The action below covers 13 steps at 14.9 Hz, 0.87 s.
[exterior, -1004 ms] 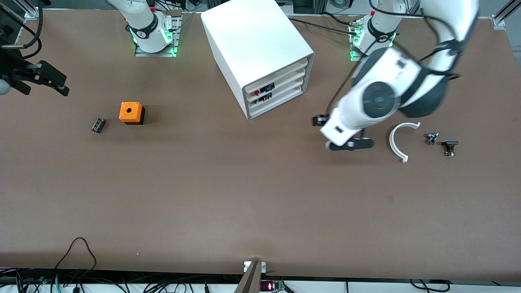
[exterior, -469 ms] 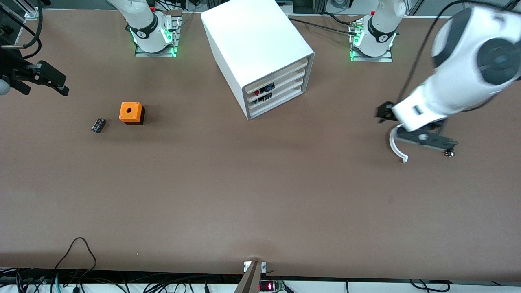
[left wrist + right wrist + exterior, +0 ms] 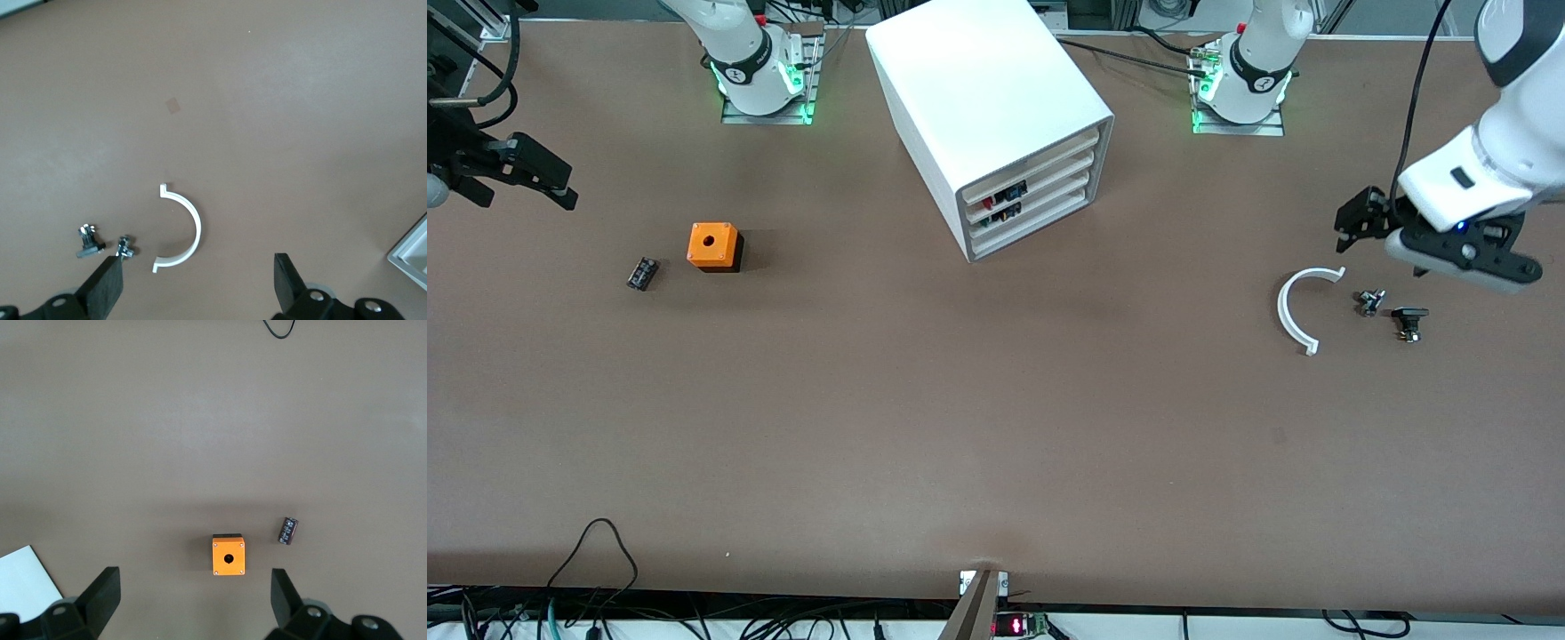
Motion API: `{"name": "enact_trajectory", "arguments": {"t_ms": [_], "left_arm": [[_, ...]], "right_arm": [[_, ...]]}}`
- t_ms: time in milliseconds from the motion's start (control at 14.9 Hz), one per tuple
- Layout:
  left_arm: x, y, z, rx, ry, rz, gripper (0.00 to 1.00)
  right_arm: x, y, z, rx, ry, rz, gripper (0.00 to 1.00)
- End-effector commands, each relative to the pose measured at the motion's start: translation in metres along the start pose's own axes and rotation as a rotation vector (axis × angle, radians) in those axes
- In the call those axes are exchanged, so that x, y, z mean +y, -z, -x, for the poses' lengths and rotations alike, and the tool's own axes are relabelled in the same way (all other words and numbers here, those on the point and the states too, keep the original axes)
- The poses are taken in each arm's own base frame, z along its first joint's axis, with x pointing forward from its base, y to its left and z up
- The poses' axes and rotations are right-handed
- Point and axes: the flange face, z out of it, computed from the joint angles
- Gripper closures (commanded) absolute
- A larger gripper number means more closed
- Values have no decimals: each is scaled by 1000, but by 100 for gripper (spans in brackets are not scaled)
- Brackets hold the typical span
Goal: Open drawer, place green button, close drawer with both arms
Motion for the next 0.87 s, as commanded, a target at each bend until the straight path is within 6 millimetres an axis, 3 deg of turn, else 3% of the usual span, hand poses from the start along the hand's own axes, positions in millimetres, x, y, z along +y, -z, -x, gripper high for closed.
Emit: {"name": "enact_trajectory", "arguments": {"t_ms": [0, 268, 803], "left_arm": [[1, 6, 16, 31, 52, 28, 0], [1, 15, 24, -88, 126, -2, 0], [-6, 3, 8, -54, 154, 3, 0]], "right_arm": [[3, 5, -2, 7, 10, -16, 0], [2, 5, -2, 7, 11, -16, 0], [4, 5, -2, 7, 13, -14, 0]]}}
